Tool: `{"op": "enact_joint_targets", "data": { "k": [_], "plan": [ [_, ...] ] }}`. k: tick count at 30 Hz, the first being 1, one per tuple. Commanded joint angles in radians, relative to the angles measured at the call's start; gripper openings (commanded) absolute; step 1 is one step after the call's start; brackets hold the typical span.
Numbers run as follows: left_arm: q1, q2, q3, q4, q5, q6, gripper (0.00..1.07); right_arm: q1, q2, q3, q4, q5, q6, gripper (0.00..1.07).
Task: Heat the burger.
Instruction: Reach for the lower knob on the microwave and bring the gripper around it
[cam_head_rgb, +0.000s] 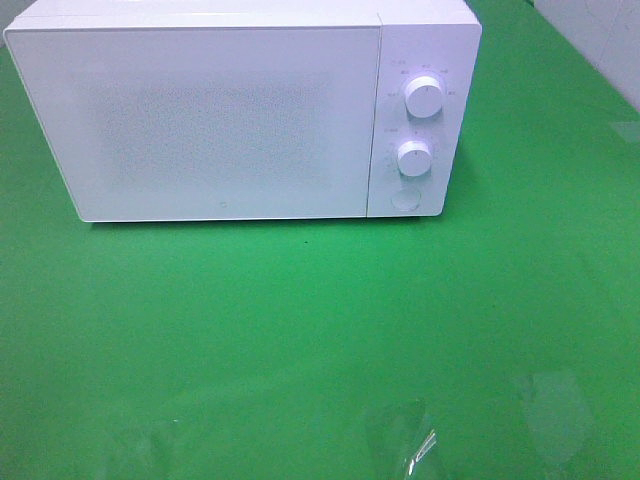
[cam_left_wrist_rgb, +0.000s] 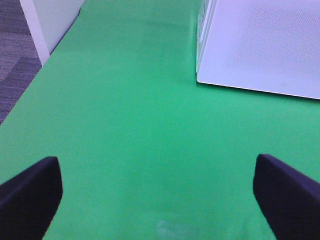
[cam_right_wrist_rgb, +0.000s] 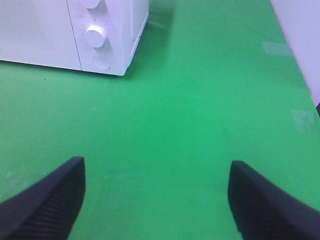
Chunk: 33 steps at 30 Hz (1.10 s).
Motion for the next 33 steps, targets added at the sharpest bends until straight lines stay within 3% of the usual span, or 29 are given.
{"op": "enact_joint_targets", "data": {
  "k": [1, 18, 33],
  "plan": [
    [0.001, -0.019, 0.002, -0.004, -0.002, -0.001, 0.96, -0.005, -0.026, 0.003, 0.001, -0.011, -0.010, 0.76],
    [0.001, -0.017, 0.002, -0.004, -0.002, -0.001, 0.96, -0.003, -0.020, -0.020, -0.003, -0.025, -0.006, 0.77],
    [0.001, -0.017, 0.002, -0.004, -0.002, -0.001, 0.96, -0.003, 0.183, -0.032, -0.003, -0.213, -0.007, 0.76]
  ]
}}
